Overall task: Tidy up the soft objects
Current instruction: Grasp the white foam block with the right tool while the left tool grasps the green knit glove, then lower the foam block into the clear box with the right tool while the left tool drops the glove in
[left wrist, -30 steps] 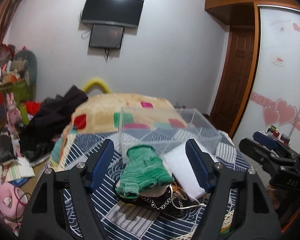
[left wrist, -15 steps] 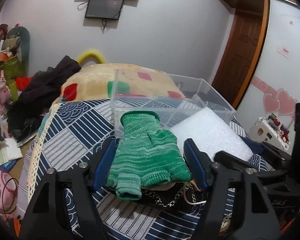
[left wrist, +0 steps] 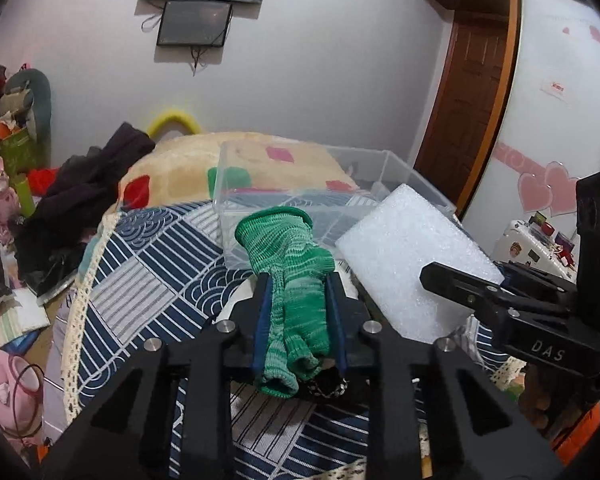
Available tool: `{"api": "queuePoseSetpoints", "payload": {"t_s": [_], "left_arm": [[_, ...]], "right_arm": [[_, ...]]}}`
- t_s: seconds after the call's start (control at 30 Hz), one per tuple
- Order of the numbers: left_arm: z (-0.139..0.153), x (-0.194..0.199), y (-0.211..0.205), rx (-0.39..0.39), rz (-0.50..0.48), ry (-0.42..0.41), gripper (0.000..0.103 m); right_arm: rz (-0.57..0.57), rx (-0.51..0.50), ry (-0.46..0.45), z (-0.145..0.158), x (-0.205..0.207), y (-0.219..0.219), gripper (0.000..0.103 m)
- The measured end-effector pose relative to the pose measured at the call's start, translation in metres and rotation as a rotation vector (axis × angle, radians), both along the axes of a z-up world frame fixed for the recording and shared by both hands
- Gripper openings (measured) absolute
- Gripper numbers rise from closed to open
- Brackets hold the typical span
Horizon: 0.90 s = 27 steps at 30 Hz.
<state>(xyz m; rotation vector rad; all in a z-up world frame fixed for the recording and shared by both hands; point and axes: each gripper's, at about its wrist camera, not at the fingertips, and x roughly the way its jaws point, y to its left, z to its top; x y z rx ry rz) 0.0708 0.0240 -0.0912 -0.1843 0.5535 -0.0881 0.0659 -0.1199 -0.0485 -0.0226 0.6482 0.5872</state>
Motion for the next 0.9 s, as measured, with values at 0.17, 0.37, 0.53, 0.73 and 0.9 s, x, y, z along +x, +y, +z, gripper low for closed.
{"api": "queuePoseSetpoints", "payload": {"t_s": [0.17, 0.37, 0.53, 0.73, 0.9], "left_arm": [[0.019, -0.014, -0.001, 0.014, 0.007, -0.066, 0.025], [0.041, -0.02, 0.005, 0.015, 0.032, -0.124, 0.025], [0.055, -0.01, 0.011, 0.02, 0.055, -0.152, 0.025], [0.069, 0.018, 0.018, 0.039, 0.063, -0.153, 0.025], [0.073, 0.049, 0.027, 0.011, 0.046, -0.117, 0.025]], "right_arm": [[0.003, -0.015, -0.061, 0.01, -0.012, -0.002, 0.04], [-0.024, 0.008, -0.135, 0.03, -0.017, -0.01, 0.04], [-0.065, 0.009, -0.196, 0.048, -0.012, -0.016, 0.039], [-0.115, 0.023, -0.259, 0.069, 0.001, -0.022, 0.039], [-0.144, 0.023, -0.291, 0.075, 0.018, -0.017, 0.039]]}}
